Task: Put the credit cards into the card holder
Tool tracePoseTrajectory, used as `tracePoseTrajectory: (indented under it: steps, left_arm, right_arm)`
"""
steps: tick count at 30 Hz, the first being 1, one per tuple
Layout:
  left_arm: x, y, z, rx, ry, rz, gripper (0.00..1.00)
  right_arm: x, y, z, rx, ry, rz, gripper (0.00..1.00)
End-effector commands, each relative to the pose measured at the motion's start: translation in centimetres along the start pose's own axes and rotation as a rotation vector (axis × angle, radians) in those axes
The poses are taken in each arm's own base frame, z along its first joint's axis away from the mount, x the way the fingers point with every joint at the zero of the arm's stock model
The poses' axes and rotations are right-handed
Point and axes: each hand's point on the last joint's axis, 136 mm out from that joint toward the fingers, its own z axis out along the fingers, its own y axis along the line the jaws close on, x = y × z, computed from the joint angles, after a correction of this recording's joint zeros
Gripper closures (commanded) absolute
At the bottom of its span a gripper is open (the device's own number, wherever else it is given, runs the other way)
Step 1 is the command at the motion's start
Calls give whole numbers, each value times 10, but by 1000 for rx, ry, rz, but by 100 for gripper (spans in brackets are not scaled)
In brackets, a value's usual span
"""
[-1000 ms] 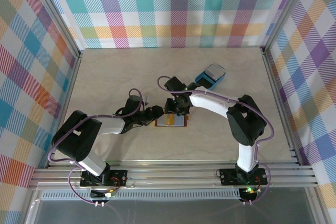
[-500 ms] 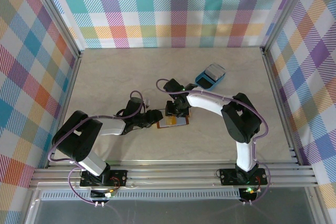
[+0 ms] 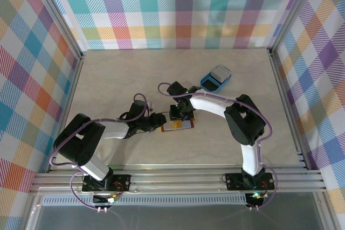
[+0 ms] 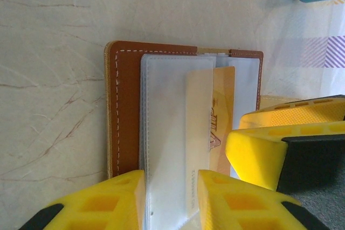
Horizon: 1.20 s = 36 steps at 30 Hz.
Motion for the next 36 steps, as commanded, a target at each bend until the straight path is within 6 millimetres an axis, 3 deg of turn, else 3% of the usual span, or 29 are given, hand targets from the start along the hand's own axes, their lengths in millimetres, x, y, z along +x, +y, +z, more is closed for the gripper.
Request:
tracePoseTrajectory:
  steps: [1, 16, 26, 36]
  left_arm:
    - [9, 8, 3, -29, 29, 4, 69]
    - [10, 10, 5, -34, 35, 3, 70]
    - [11, 10, 5, -31, 34, 5, 70]
    - [12, 14, 4, -39, 31, 5, 71]
  right_arm:
    - [-2, 4, 3, 15, 5, -40, 58]
    - [1, 6, 10, 23, 19, -47, 55]
    - [4, 21, 13, -63, 41, -27, 64]
    - [0, 27, -11, -104, -13, -23, 74]
